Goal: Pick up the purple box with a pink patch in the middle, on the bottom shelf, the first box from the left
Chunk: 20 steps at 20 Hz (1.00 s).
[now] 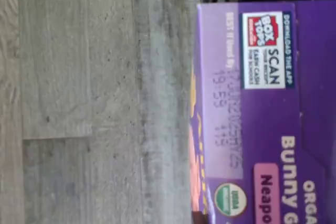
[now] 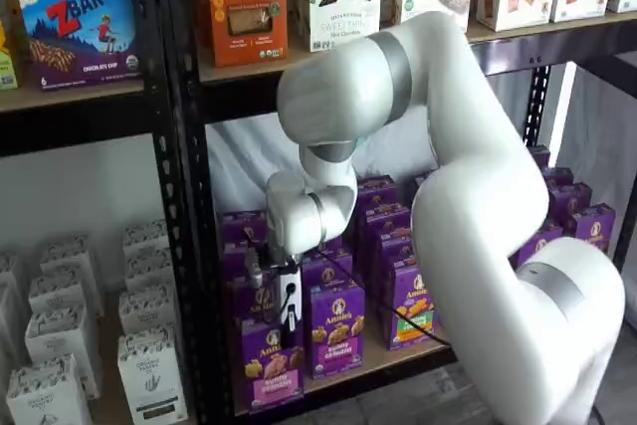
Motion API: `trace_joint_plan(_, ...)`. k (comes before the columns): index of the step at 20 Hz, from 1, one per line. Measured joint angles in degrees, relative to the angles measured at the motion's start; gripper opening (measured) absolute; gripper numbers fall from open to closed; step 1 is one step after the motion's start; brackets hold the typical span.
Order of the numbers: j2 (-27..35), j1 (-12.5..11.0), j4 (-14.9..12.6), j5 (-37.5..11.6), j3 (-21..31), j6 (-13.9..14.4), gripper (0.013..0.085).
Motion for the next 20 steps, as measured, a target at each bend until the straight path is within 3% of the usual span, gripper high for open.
trace_joint_plan(7, -7.7, 0.5, -2.7, -2.7, 10.3, 2.9, 0.029)
trace_joint_plan(16, -19.6, 0.4, -1.2, -4.2, 23.0, 1.4, 0.029)
trace_joint_plan(20, -24.9, 0.1, -2.0, -3.9, 27.7, 1.8, 0.029)
